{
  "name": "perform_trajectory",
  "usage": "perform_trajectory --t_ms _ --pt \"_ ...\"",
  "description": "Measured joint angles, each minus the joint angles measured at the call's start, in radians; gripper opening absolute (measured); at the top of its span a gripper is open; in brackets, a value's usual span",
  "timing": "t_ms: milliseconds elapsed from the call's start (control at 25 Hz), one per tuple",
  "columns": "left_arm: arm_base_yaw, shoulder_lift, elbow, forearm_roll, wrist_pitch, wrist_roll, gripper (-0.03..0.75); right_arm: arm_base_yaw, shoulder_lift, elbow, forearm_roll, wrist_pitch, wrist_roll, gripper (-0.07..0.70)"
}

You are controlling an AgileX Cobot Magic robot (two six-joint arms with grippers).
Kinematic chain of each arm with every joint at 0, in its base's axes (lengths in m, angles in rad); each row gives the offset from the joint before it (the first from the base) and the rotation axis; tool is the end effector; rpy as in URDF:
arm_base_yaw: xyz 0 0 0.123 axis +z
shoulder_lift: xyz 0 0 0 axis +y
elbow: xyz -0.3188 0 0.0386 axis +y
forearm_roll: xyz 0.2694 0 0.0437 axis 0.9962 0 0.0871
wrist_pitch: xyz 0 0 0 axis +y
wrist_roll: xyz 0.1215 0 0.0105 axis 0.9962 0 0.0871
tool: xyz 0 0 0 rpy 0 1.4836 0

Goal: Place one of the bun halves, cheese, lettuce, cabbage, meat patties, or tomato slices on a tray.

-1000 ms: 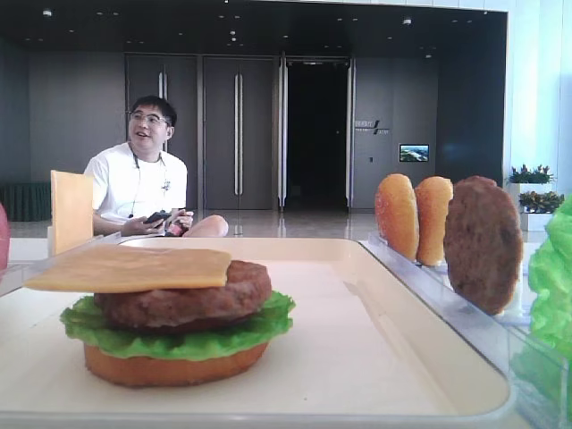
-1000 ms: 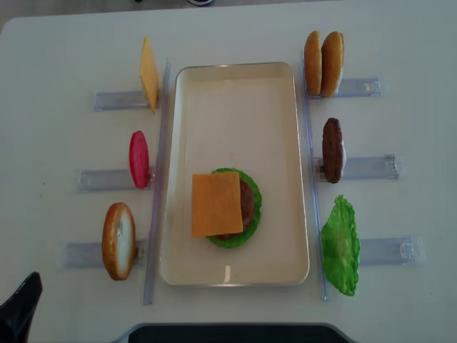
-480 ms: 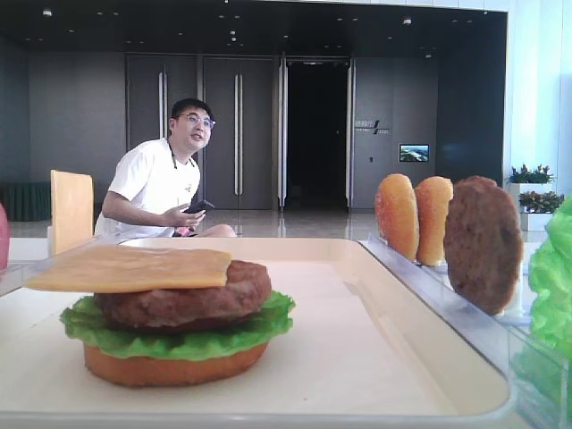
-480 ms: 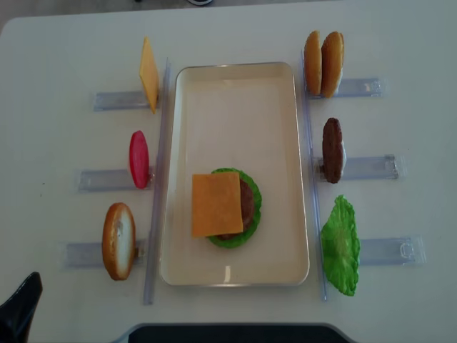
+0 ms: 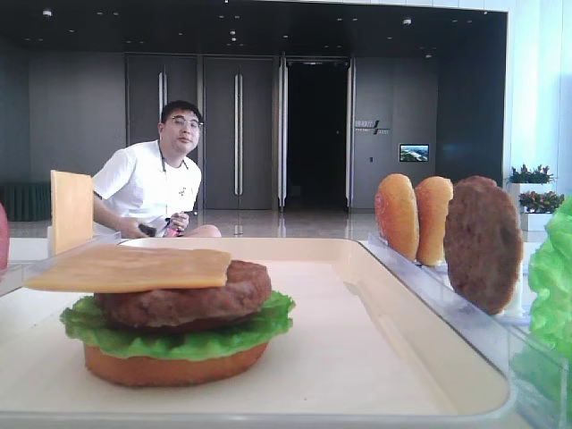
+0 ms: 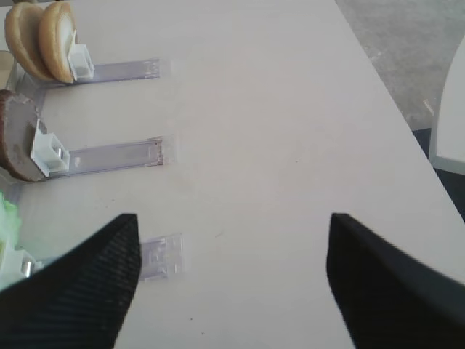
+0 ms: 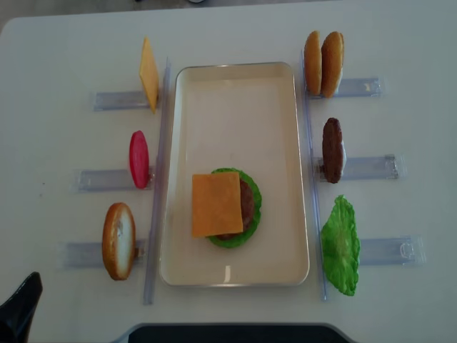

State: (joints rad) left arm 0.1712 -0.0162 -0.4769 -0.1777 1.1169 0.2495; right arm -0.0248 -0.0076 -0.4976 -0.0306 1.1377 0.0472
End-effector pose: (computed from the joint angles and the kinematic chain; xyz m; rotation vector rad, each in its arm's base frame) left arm 0.0043 -0.0189 0.2614 0.0955 2.0917 0.0392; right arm -0.0004 -0.0034 0.2645 0.0791 2.1143 -0.0237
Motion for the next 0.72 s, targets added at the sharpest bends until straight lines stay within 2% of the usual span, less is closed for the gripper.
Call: perform_trajectory --t_ms 720 --pt "0.000 0.000 0.000 0.000 0.000 0.000 0.569 0.000 0.000 0.000 0.000 0.000 0.000 0.537"
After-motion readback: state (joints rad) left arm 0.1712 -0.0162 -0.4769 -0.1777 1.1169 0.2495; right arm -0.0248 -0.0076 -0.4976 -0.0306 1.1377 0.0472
